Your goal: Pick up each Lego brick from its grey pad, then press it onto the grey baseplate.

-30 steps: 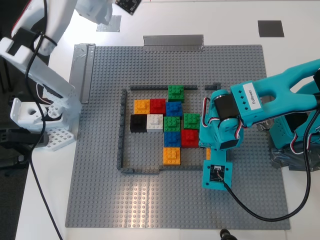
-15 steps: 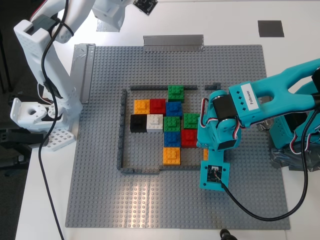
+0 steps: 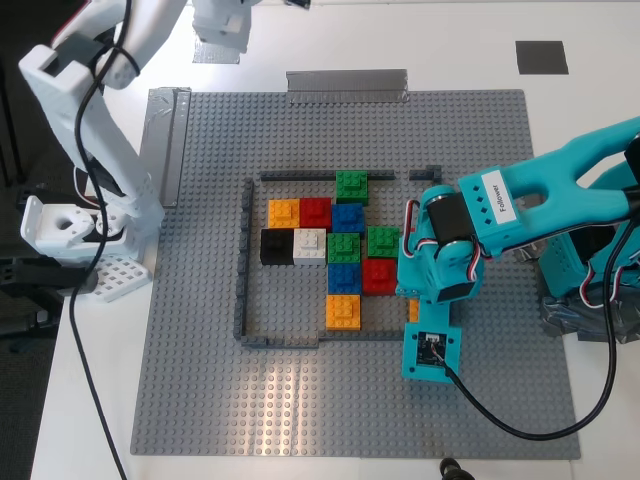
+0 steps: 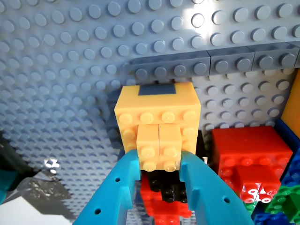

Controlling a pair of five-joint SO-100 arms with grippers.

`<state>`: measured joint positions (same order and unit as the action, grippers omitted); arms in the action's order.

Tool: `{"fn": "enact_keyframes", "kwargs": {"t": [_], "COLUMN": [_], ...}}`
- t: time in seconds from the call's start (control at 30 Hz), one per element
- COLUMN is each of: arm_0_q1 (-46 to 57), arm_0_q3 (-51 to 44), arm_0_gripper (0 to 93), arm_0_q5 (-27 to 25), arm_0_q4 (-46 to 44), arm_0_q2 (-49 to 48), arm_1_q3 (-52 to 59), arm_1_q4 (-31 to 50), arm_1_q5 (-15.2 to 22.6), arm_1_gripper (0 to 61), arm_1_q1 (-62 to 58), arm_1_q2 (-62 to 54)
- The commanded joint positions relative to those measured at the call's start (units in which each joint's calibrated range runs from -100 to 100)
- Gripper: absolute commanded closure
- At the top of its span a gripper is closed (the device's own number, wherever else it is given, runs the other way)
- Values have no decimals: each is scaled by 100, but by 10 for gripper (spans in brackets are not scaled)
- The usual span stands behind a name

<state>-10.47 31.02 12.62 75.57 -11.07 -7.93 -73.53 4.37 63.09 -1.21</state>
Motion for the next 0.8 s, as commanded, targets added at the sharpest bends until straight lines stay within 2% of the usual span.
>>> {"fn": "enact_keyframes", "kwargs": {"t": [0.0, 0.17, 0.3, 0.4, 0.5, 0.57, 0.77], "arm_0_q1": [-16, -16, -16, -16, -16, -16, -16], "arm_0_q3": [26, 26, 26, 26, 26, 17, -55], "arm_0_gripper": [927, 927, 927, 925, 787, 726, 712], "arm_0_q5": [15, 0, -131, -156, -156, -156, -156], "arm_0_q4": [-14, 2, 27, 59, 59, 59, 255], "arm_0_q2": [-9, -9, -9, -9, -9, -26, -77], "arm_1_q3": [-530, -945, -1577, -1875, -1658, -1559, -1234], "arm_1_q4": [-320, -214, -743, -1198, -1068, -1060, -1142], "arm_1_q5": [-152, -420, -489, -308, -323, -279, 264], "arm_1_gripper": [613, 613, 613, 613, 613, 613, 612], "arm_1_q1": [187, 390, 528, 550, 579, 579, 564], "arm_1_q2": [-360, -68, 258, 335, 164, 78, -180]}}
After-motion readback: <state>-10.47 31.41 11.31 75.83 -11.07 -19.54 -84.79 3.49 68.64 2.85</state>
